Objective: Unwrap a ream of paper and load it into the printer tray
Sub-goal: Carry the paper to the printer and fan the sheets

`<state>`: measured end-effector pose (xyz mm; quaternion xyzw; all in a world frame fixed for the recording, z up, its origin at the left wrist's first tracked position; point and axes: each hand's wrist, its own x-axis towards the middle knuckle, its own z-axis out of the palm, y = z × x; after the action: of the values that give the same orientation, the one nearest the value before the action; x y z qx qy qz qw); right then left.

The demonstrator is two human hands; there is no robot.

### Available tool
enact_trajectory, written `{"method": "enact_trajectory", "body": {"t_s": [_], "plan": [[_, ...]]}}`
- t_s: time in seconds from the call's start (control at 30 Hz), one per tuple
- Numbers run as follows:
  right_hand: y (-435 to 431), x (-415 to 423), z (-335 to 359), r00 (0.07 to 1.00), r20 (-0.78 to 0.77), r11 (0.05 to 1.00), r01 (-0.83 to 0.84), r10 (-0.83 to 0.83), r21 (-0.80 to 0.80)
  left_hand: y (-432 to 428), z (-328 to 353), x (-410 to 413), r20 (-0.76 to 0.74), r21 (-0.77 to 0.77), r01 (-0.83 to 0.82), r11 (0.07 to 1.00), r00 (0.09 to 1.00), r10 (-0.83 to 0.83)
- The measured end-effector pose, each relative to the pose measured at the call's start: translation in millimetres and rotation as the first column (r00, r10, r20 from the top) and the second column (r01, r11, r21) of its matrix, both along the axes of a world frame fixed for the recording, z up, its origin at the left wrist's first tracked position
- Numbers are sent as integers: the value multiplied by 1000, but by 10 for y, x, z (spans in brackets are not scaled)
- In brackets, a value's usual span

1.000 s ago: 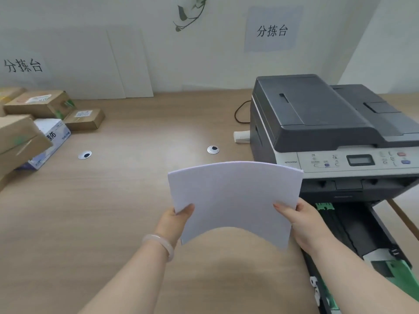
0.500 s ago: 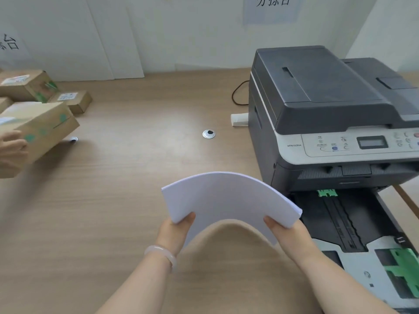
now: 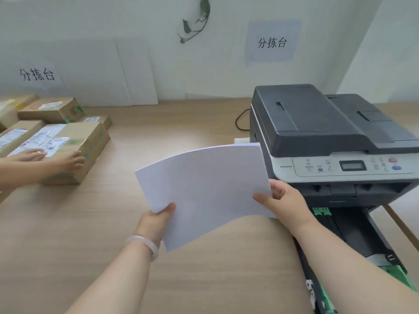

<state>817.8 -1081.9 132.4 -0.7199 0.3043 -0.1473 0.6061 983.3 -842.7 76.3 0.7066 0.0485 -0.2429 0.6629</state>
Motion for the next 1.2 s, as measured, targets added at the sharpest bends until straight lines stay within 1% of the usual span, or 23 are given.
{"method": "enact_trajectory", "body": {"t_s": [0.07, 0.13, 0.2, 0.23, 0.3, 0.37, 0.4, 0.53, 0.6, 0.7, 0.77, 0.83, 0.9, 0.97, 1.03, 1.07, 1.13, 1.2], "plan": [[-18, 68, 206, 996, 93, 1000, -18, 15, 23, 73, 190, 57, 6, -80, -1, 997, 1000, 2], [-29, 148, 361, 983, 183, 996, -2, -14, 88, 102, 339, 80, 9, -166, -8, 986, 1000, 10], [-10, 227, 457, 963, 267, 970, -20, -47, 243, 73, 447, 71, -3, -257, -35, 966, 999, 36], [19, 272, 482, 951, 302, 941, -46, -61, 336, 37, 489, 48, -17, -300, -46, 953, 999, 43], [139, 345, 501, 938, 336, 871, -94, -85, 483, -74, 529, -37, -42, -369, -69, 927, 997, 57], [316, 395, 475, 940, 327, 812, -114, -98, 572, -198, 521, -153, -76, -424, -98, 900, 994, 73], [406, 407, 444, 945, 312, 798, -113, -97, 592, -261, 509, -221, -95, -448, -107, 888, 993, 71], [677, 402, 326, 956, 263, 826, -45, -127, 562, -438, 441, -473, -182, -500, -123, 857, 983, 34], [676, 386, 272, 961, 229, 864, 20, -156, 504, -451, 392, -546, -227, -507, -114, 854, 974, -4], [521, 335, 215, 970, 200, 908, 42, -137, 417, -372, 344, -521, -271, -518, -60, 854, 958, -97], [370, 280, 173, 976, 180, 929, 49, -123, 367, -278, 328, -403, -323, -520, -137, 843, 945, -45], [218, 208, 121, 983, 161, 937, 28, -90, 347, -162, 310, -246, -314, -490, -185, 852, 949, 26], [87, 129, 67, 990, 132, 941, -6, -41, 339, -63, 310, -111, -230, -392, -91, 915, 973, -1], [-12, 58, 22, 994, 105, 941, -41, 6, 336, -37, 323, -18, -188, -213, 76, 974, 975, -117], [-68, 6, -1, 996, 74, 933, -80, 58, 350, -77, 344, 29, -230, -78, 244, 967, 939, -255], [-80, -14, -10, 994, 53, 926, -107, 95, 361, -104, 347, 44, -273, -65, 296, 953, 913, -302], [-111, -41, -40, 985, 15, 908, -165, 172, 385, -160, 347, 46, -346, -146, 346, 927, 860, -376], [-132, -49, -69, 975, -7, 898, -201, 222, 391, -202, 341, 0, -369, -205, 394, 896, 817, -444]]}}
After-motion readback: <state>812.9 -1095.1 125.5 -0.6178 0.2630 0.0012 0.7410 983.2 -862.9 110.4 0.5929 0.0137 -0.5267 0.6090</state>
